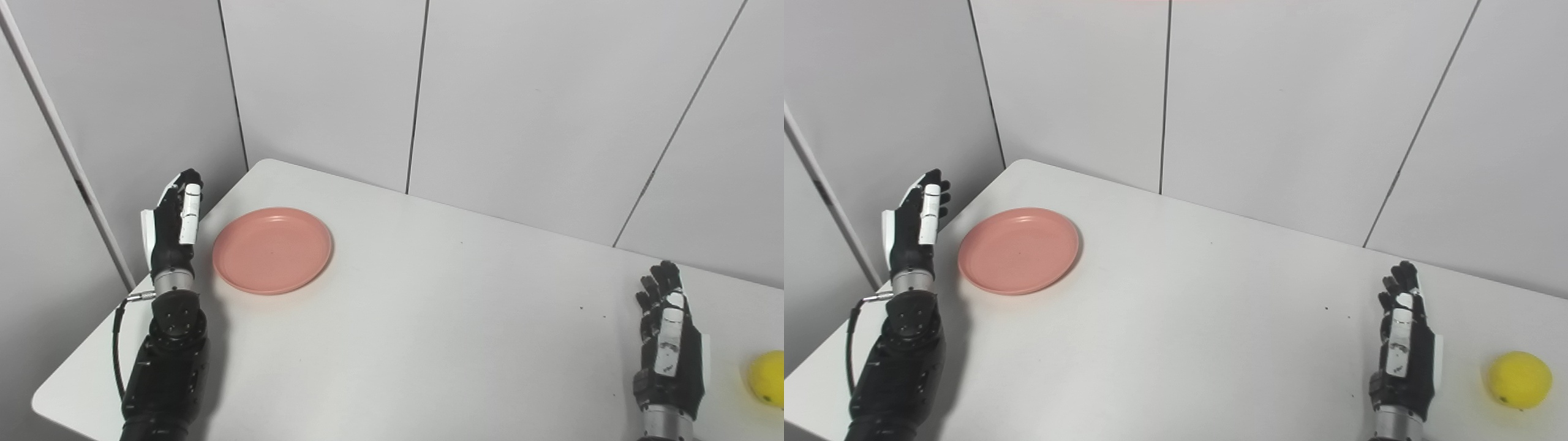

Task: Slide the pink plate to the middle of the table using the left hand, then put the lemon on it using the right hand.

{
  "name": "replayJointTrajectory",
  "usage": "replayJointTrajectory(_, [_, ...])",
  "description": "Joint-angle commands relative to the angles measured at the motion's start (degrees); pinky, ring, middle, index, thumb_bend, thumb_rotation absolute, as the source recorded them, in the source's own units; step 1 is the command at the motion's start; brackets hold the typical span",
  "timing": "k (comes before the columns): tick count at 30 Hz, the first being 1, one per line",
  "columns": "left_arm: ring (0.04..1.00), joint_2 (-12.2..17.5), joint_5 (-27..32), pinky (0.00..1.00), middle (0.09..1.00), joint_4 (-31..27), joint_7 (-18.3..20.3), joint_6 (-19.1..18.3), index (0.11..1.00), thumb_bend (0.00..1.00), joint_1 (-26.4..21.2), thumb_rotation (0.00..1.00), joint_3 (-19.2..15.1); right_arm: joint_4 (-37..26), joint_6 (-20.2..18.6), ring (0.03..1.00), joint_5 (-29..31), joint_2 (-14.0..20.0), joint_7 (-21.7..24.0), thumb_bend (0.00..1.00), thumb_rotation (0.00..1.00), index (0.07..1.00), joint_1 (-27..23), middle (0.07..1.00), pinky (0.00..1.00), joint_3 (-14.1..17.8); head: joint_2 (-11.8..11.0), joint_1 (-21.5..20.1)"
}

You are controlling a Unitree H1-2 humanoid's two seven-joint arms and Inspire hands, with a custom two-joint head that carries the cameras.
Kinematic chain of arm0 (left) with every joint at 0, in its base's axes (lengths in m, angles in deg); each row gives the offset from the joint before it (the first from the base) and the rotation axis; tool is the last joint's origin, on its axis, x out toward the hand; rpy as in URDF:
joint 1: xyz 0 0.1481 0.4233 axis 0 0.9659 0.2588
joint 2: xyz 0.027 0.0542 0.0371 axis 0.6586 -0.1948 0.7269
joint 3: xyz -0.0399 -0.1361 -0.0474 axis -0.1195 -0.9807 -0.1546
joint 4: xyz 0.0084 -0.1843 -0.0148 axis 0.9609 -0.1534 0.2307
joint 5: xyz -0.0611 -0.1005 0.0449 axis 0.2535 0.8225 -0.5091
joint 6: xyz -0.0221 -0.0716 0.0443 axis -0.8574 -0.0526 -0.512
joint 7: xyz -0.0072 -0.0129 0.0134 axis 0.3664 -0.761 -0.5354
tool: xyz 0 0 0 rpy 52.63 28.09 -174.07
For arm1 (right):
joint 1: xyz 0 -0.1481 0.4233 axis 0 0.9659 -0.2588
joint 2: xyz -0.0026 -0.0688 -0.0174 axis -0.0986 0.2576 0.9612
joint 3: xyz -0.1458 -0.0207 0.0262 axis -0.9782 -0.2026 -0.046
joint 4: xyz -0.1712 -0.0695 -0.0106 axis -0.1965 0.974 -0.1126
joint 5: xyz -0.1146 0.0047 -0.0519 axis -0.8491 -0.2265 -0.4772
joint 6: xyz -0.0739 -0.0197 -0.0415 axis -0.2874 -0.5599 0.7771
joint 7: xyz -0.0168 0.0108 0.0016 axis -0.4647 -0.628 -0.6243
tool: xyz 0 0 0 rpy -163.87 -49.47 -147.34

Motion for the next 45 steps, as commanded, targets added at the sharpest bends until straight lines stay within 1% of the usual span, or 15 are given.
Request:
replayJointTrajectory(1, [0.813, 1.89, 1.28, 0.79, 0.800, -0.34, 1.34, 0.56, 0.790, 0.64, -1.56, 1.00, 0.07, 2.67, 2.08, 0.927, 0.02, 0.74, 0.80, 0.69, 0.90, 0.908, 1.64, 0.925, 0.95, 0.53, 0.06, 0.06])
replayJointTrajectory(6, [0.809, 1.60, 2.99, 0.79, 0.800, 2.04, 2.63, 1.75, 0.794, 0.64, -2.06, 1.00, 0.29, 2.96, 2.31, 0.927, -0.20, 0.71, 0.56, 0.67, 0.89, 0.911, 1.46, 0.925, 0.95, 0.55, 0.04, -0.03])
replayJointTrajectory(8, [0.803, 1.42, 3.82, 0.79, 0.797, 2.78, 3.38, 2.26, 0.788, 0.62, -2.28, 1.00, 0.40, 2.86, 2.06, 0.925, -0.61, 0.70, 0.31, 0.67, 0.90, 0.910, 1.39, 0.924, 0.95, 0.45, 0.03, -0.20])
replayJointTrajectory(11, [0.809, 1.67, 6.43, 0.79, 0.802, 4.90, 6.27, 3.86, 0.792, 0.62, -2.51, 1.00, 0.65, 1.98, 1.13, 0.925, -1.03, 0.58, 0.03, 0.66, 0.92, 0.911, 1.67, 0.921, 0.95, 0.35, 0.15, -0.43])
replayJointTrajectory(13, [0.813, 1.97, 8.16, 0.80, 0.809, 6.58, 8.27, 4.83, 0.798, 0.65, -2.68, 1.00, 0.88, 1.52, 0.89, 0.925, -0.96, 0.50, 0.16, 0.66, 0.92, 0.911, 1.86, 0.921, 0.94, 0.34, 0.12, -0.51])
replayJointTrajectory(17, [0.812, 1.99, 10.35, 0.78, 0.812, 8.29, 10.33, 4.32, 0.811, 0.64, -3.06, 1.00, 1.35, 1.23, 0.97, 0.929, -1.44, 0.55, 0.10, 0.63, 0.94, 0.917, 2.00, 0.926, 0.94, 0.16, 0.10, -0.65])
replayJointTrajectory(19, [0.807, 2.09, 10.43, 0.78, 0.809, 8.89, 10.54, 4.43, 0.811, 0.65, -3.19, 1.00, 1.81, 1.31, 1.38, 0.931, -1.80, 0.63, 0.09, 0.62, 0.96, 0.922, 1.97, 0.928, 0.95, 0.05, 0.06, -0.69])
replayJointTrajectory(24, [0.816, 2.02, 11.74, 0.83, 0.811, 11.29, 11.57, 6.04, 0.816, 0.69, -3.86, 1.00, 2.43, 0.48, 0.16, 0.939, -2.12, 0.69, 0.19, 0.63, 0.98, 0.934, 2.12, 0.935, 0.96, -0.05, -0.05, -0.93])
replayJointTrajectory(30, [0.825, 1.69, 13.80, 0.83, 0.821, 11.68, 13.60, 7.34, 0.829, 0.69, -4.32, 1.00, 3.08, 0.42, 0.27, 0.930, -2.03, 0.40, -0.10, 0.63, 0.96, 0.923, 2.14, 0.925, 0.95, 0.25, 0.01, -0.86])
replayJointTrajectory(32, [0.824, 1.47, 13.98, 0.82, 0.820, 11.83, 13.77, 7.49, 0.827, 0.70, -4.58, 1.00, 3.31, 0.13, -0.11, 0.932, -1.91, 0.35, -0.11, 0.63, 0.96, 0.926, 2.24, 0.929, 0.95, 0.30, 0.15, -0.76])
replayJointTrajectory(36, [0.837, 1.03, 13.77, 0.84, 0.835, 11.18, 13.62, 7.21, 0.835, 0.71, -4.72, 1.00, 4.32, 0.40, 0.33, 0.937, -1.70, 0.43, 0.25, 0.63, 0.96, 0.932, 2.23, 0.935, 0.95, 0.26, 0.15, -0.76])
replayJointTrajectory(38, [0.840, 0.49, 14.12, 0.83, 0.839, 10.95, 13.42, 7.00, 0.835, 0.69, -4.96, 1.00, 4.52, 0.82, 0.63, 0.940, -1.59, 0.50, 0.35, 0.63, 0.96, 0.933, 2.12, 0.937, 0.96, 0.30, 0.15, -0.76])
replayJointTrajectory(41, [0.842, -0.04, 14.68, 0.83, 0.838, 11.11, 14.10, 7.25, 0.831, 0.69, -5.22, 1.00, 4.84, 0.95, 0.55, 0.941, -1.54, 0.45, 0.23, 0.64, 0.96, 0.935, 2.10, 0.938, 0.96, 0.37, 0.15, -0.76])
replayJointTrajectory(45, [0.847, -0.54, 14.25, 0.83, 0.839, 11.49, 14.44, 7.76, 0.827, 0.73, -5.71, 1.00, 5.70, 1.27, 0.96, 0.932, -1.15, 0.17, 0.19, 0.64, 0.94, 0.921, 1.99, 0.926, 0.95, 0.61, 0.11, -0.75])
